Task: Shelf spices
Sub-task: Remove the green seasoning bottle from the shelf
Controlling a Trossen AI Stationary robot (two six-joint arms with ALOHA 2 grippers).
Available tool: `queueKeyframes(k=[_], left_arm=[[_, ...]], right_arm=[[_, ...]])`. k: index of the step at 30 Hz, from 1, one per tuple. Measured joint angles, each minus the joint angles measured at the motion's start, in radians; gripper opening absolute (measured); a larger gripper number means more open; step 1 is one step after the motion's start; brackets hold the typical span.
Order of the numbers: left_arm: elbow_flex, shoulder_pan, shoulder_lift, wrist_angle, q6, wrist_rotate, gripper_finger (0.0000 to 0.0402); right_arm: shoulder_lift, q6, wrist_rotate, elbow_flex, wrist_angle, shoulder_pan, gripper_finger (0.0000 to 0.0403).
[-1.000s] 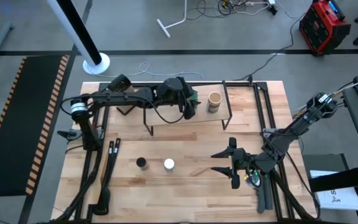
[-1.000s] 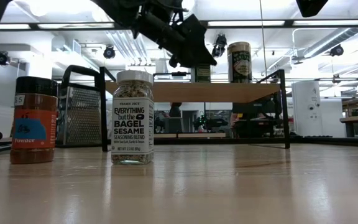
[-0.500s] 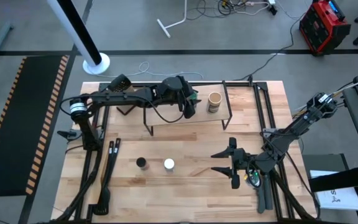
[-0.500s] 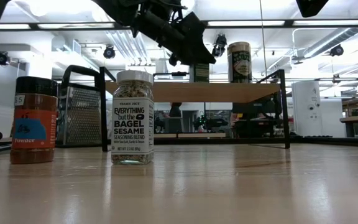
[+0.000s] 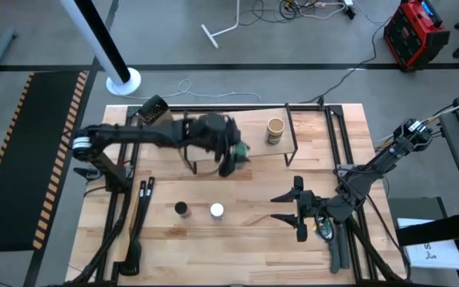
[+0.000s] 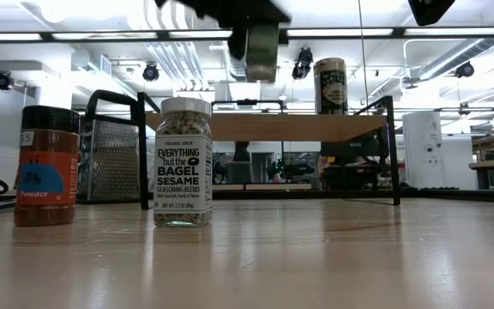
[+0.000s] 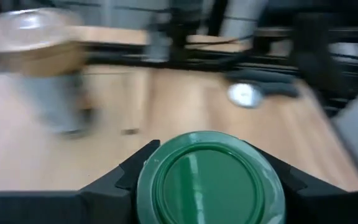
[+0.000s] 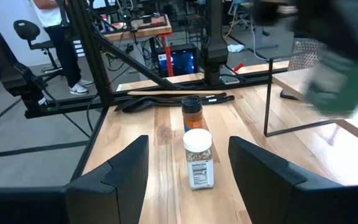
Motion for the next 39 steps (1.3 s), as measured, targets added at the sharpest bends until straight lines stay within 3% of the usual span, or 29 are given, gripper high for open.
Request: queueKeyframes(k=[5, 8, 11, 20, 25, 32, 39], left_arm=[[-0.019, -0.178, -0.003, -0.002, -0.036, -0.101, 0.0177], [-0.054, -0.272, 0.008, 0.072, -0.043, -0.209, 0.0177], [-0.122, -0.324, 0.017, 0.151, -0.092, -0.238, 0.0177], [-0.235, -0.33, 0.121, 0.372, -0.203, -0.245, 0.0177], [-0.162, -0.336, 0.213, 0.403, -0.198, -0.24, 0.0177], [-0.02, -0.345, 0.345, 0.32, -0.16, -0.236, 0.018], [-0.018, -0.348, 0.394, 0.365, -0.18, -0.244, 0.0178]], right_arm=[[-0.015, -0.003, 0.015, 0.0, 0.003, 0.0, 0.0199], [-0.026, -0.015, 0.047, 0.0, 0.003, 0.002, 0.0199], [-0.036, -0.022, 0.062, 0.0, 0.006, 0.002, 0.0199], [-0.036, -0.039, 0.062, 0.0, 0.028, 0.002, 0.0199], [-0.036, -0.039, 0.062, 0.0, 0.03, 0.002, 0.0199], [-0.036, -0.038, 0.061, 0.0, 0.027, 0.007, 0.0199], [-0.037, -0.048, 0.061, 0.0, 0.026, 0.02, 0.0199]])
